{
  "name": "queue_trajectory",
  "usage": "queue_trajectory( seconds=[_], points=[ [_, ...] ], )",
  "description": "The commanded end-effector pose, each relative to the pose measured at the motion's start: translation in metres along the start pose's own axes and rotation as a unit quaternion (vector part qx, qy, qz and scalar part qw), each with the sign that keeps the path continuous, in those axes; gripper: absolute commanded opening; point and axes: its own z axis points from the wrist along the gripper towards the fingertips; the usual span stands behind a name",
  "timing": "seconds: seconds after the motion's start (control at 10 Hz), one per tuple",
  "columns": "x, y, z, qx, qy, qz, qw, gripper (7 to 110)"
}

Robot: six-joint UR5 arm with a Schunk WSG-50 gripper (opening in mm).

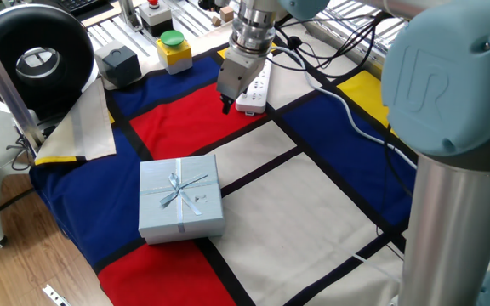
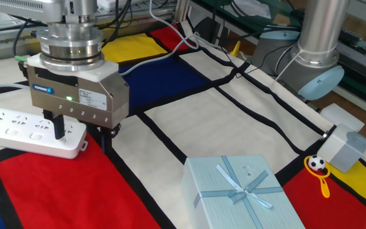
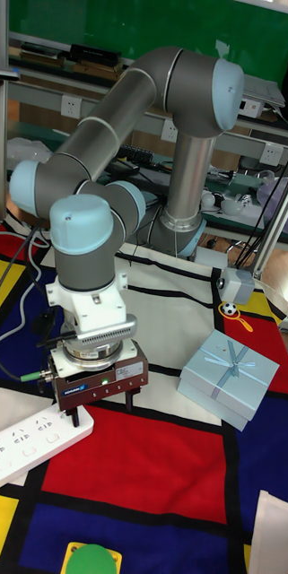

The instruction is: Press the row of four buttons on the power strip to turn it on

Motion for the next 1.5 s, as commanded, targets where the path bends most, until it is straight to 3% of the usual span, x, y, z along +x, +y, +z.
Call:
queue_trajectory(
  seconds=[0.0,1.4],
  points=[
    [-0.0048,0.0,0.0021,-0.004,-0.006,0.004,1.0,88],
    [0.0021,0.0024,0.0009,-0.007,0.001,0.009,0.9999,88]
  ],
)
